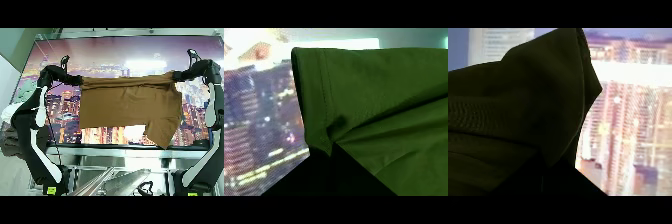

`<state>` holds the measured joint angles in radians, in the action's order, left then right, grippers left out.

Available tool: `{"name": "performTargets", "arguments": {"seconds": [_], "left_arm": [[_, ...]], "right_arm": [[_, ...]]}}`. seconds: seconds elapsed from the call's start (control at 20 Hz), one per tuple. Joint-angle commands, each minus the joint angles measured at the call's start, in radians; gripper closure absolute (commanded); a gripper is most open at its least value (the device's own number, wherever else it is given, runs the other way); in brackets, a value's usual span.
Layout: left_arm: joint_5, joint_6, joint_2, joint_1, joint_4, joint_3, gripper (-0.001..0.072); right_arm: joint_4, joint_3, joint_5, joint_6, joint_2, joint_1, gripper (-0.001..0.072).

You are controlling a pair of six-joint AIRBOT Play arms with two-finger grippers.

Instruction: Fold the shirts.

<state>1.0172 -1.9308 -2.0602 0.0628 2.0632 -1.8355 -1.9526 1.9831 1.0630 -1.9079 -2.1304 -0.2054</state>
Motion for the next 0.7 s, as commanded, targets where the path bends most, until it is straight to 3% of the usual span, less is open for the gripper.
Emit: {"name": "performTargets", "arguments": {"seconds": [0.0, 0.25, 0.3, 0.35, 0.4, 0.45, 0.55, 0.6, 0.65], "left_arm": [[-0.058, -0.005, 0.001, -0.032, -0.077, 0.021, 0.0691], [-0.07, -0.005, 0.001, -0.054, -0.082, 0.021, 0.0691], [-0.062, -0.004, 0.001, -0.054, -0.08, 0.021, 0.069], [-0.047, 0.002, 0.002, -0.054, -0.08, 0.016, 0.0587], [-0.016, 0.002, 0.002, -0.054, -0.079, -0.004, 0.0227], [0.019, 0.004, 0.002, -0.054, -0.079, -0.034, 0.0002], [0.147, 0.035, 0.002, -0.052, -0.072, -0.129, -0.0002], [0.229, 0.062, 0.003, -0.046, -0.069, -0.191, -0.0002], [0.302, 0.098, 0.007, -0.047, -0.069, -0.245, -0.0002]], "right_arm": [[0.008, 0.0, 0.006, 0.021, -0.018, 0.005, 0.0692], [0.049, 0.0, 0.006, 0.024, -0.021, 0.022, 0.0691], [0.049, 0.0, 0.007, 0.024, -0.02, 0.022, 0.0647], [0.049, 0.0, 0.013, 0.026, -0.018, 0.022, 0.0448], [0.049, 0.0, 0.021, 0.035, -0.008, 0.022, 0.0371], [0.05, 0.0, 0.032, 0.04, 0.008, 0.021, 0.0313], [0.069, 0.0, 0.058, 0.121, 0.066, 0.012, 0.024], [0.061, 0.0, 0.084, 0.167, 0.104, 0.002, 0.0103], [0.048, 0.0, 0.124, 0.192, 0.15, -0.013, 0.0082]]}}
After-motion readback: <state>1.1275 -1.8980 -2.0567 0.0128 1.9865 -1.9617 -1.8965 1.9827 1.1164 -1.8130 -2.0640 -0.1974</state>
